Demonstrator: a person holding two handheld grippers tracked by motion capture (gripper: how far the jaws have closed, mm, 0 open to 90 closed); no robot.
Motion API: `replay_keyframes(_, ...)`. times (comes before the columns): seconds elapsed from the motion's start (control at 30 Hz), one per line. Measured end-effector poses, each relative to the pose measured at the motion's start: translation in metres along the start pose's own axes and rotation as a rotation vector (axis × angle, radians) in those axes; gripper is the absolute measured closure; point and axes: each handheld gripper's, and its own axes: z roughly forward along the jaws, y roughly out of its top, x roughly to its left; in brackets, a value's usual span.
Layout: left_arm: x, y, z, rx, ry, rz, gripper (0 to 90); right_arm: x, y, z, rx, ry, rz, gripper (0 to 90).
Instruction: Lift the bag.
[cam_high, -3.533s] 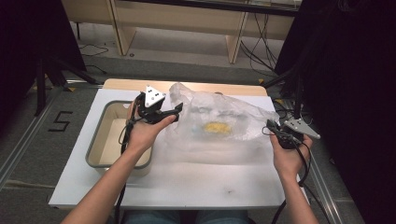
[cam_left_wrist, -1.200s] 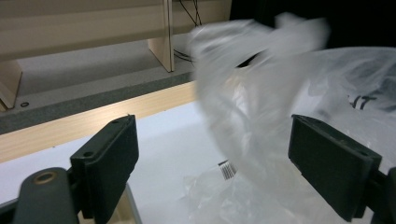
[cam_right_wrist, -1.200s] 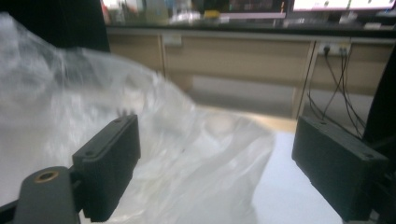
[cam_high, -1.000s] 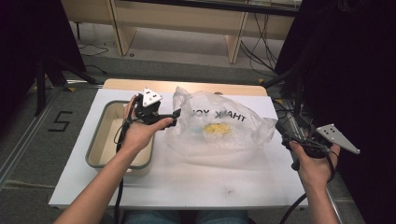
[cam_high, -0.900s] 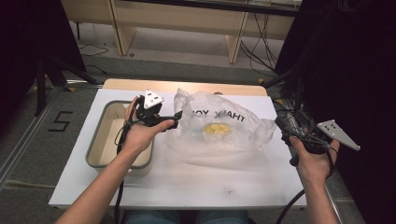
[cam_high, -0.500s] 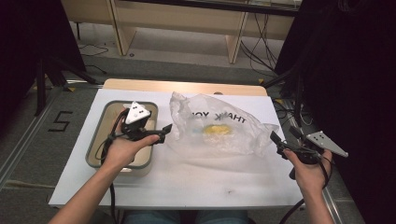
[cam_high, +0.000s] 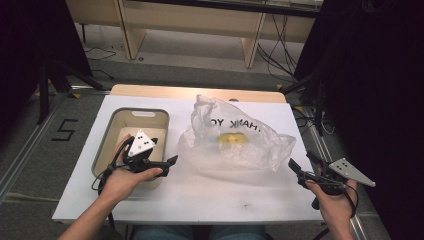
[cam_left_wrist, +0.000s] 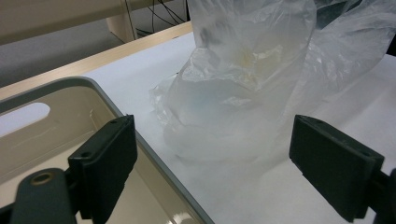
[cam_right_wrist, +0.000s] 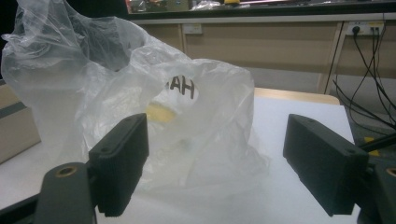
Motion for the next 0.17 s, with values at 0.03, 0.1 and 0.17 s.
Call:
replay_keyframes(0.03,0.0,-0.0005,0.0001,-0.002,0.0,-0.001,15.0,-0.0001,-0.0011,-0.0002,-0.003,-0.002,-0.001,23.9)
replay_keyframes(0.1,0.0005,-0.001,0.0004,-0.001,0.001,0.0,15.0,-0.0014,-0.0019,-0.0013,-0.006,0.0,0.001,23.9)
replay_keyframes(0.17,0.0007,-0.0008,0.0006,-0.003,0.003,0.007,15.0,-0.0037,-0.0016,-0.0039,-0.018,-0.004,0.006,24.9)
